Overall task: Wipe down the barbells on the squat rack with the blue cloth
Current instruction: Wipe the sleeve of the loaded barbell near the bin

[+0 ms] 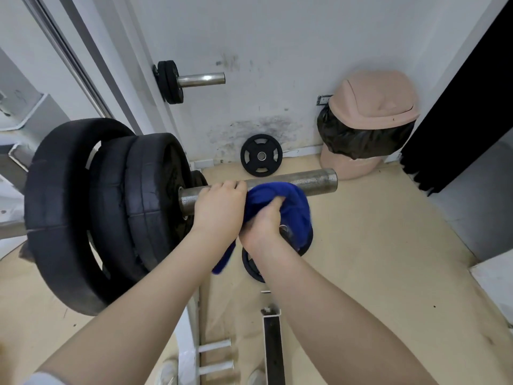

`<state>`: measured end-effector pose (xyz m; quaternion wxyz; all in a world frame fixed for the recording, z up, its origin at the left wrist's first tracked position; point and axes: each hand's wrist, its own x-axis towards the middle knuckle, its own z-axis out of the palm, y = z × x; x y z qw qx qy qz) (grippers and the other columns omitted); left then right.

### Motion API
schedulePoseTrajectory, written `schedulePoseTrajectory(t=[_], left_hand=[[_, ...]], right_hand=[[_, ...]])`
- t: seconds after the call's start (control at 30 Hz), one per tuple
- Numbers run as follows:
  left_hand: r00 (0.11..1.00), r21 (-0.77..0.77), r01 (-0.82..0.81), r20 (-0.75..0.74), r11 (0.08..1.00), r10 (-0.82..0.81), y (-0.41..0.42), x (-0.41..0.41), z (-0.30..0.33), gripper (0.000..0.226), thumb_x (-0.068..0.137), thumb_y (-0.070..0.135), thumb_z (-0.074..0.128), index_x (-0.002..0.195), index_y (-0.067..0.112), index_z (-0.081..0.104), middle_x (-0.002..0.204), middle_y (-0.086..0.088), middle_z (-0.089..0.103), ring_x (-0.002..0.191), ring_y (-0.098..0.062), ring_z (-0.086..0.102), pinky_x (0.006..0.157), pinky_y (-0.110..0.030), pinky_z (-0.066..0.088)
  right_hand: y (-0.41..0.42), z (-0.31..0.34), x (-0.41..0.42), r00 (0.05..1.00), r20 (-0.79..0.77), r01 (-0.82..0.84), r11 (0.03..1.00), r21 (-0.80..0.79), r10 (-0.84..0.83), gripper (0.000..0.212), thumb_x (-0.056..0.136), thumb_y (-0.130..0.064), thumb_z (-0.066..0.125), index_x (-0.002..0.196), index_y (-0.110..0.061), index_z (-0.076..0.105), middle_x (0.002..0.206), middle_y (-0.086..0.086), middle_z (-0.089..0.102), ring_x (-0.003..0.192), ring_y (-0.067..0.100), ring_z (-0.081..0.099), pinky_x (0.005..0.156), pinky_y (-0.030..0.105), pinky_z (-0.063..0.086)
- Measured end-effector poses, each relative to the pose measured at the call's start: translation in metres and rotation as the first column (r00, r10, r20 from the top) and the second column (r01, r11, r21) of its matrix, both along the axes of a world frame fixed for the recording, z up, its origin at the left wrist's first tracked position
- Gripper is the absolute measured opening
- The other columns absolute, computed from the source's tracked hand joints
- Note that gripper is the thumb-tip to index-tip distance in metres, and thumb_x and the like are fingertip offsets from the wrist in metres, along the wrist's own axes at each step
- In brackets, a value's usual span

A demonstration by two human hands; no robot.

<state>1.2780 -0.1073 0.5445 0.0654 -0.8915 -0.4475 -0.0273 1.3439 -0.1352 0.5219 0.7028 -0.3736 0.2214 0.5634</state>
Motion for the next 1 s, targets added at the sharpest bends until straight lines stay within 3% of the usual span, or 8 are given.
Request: schedulePoseTrajectory(t=[0.23,0.33,0.47,0.53,0.7,0.8,0.9,1.0], left_hand=[[0.996,0.101,0.041,-0.084,0.994,-0.032,-0.017,-0.035,0.02,0.04,0.09,0.01,0.043,0.13,0.012,0.042,0.134,-0.007,0.052,0.136,-0.029,0.028,0.112,-0.039,0.016],[0.997,0.079,0.047,-0.063,0.996,-0.043,-0.023,-0.043,0.025,0.039,0.088,0.005,0.041,0.126,0.011,0.046,0.131,-0.008,0.054,0.134,-0.03,0.03,0.11,-0.039,0.018],[0.998,0.062,0.061,-0.026,0.996,-0.059,-0.027,-0.042,0.025,0.035,0.083,0.001,0.048,0.117,0.008,0.055,0.122,-0.011,0.06,0.126,-0.033,0.04,0.104,-0.04,0.028],[0.998,0.075,0.07,-0.001,0.995,-0.071,-0.028,-0.042,0.025,0.033,0.079,-0.002,0.049,0.109,0.005,0.06,0.114,-0.013,0.064,0.121,-0.035,0.045,0.102,-0.042,0.031],[0.989,0.275,0.026,0.132,0.961,-0.065,-0.018,-0.047,0.038,0.017,0.057,-0.007,0.064,0.07,0.004,0.065,0.072,-0.012,0.069,0.09,-0.036,0.063,0.083,-0.04,0.034],[0.988,0.282,-0.004,0.149,0.959,-0.039,-0.014,-0.052,0.045,0.015,0.059,-0.005,0.066,0.07,0.005,0.064,0.072,-0.011,0.068,0.088,-0.035,0.061,0.077,-0.038,0.023],[0.996,0.285,0.012,0.082,0.958,-0.037,-0.013,-0.057,0.038,0.013,0.06,-0.003,0.065,0.067,0.008,0.061,0.067,-0.009,0.066,0.08,-0.032,0.061,0.076,-0.039,0.023],[1.0,0.339,0.013,-0.004,0.941,-0.013,-0.011,-0.062,0.031,0.014,0.063,0.001,0.051,0.063,0.012,0.06,0.065,-0.003,0.063,0.076,-0.028,0.06,0.077,-0.039,0.025]], right_hand=[[0.002,-0.002,0.042,0.925,0.333,0.223,0.971,-0.087,-0.183,0.038,0.093,-0.043,0.048,0.126,-0.024,0.042,0.117,0.0,0.055,0.098,0.025,0.055,0.083,0.036,0.042],[0.007,-0.006,0.039,0.869,0.486,0.018,0.974,-0.226,0.096,0.047,0.093,-0.049,0.043,0.128,-0.017,0.039,0.115,0.001,0.053,0.103,0.024,0.052,0.086,0.037,0.042],[-0.015,-0.005,0.052,0.43,0.701,-0.153,0.811,-0.564,0.569,0.022,0.096,-0.029,0.044,0.093,-0.007,0.045,0.08,0.005,0.051,0.083,0.027,0.049,0.067,0.033,0.037],[-0.032,-0.007,0.063,0.147,0.739,-0.078,0.753,-0.654,0.657,0.016,0.091,-0.016,0.046,0.078,-0.008,0.043,0.071,0.005,0.049,0.075,0.028,0.051,0.06,0.032,0.038],[-0.031,0.021,0.053,-0.264,0.906,0.099,0.944,-0.316,0.331,0.028,0.092,-0.019,0.053,0.117,-0.009,0.045,0.095,-0.001,0.053,0.084,0.016,0.052,0.068,0.023,0.036],[-0.001,0.013,0.043,-0.692,0.652,-0.002,0.902,-0.431,0.31,0.034,0.097,-0.027,0.04,0.125,-0.013,0.052,0.116,0.008,0.058,0.105,0.027,0.052,0.087,0.037,0.039],[0.015,-0.003,0.028,-0.805,0.506,-0.017,0.84,-0.543,0.31,0.053,0.093,-0.04,0.02,0.116,-0.017,0.063,0.116,0.005,0.063,0.105,0.028,0.054,0.09,0.039,0.04],[0.015,-0.012,0.004,-0.87,0.47,-0.146,0.832,-0.535,0.149,0.049,0.092,-0.034,0.026,0.12,-0.014,0.061,0.122,0.004,0.062,0.115,0.026,0.051,0.099,0.041,0.041]])
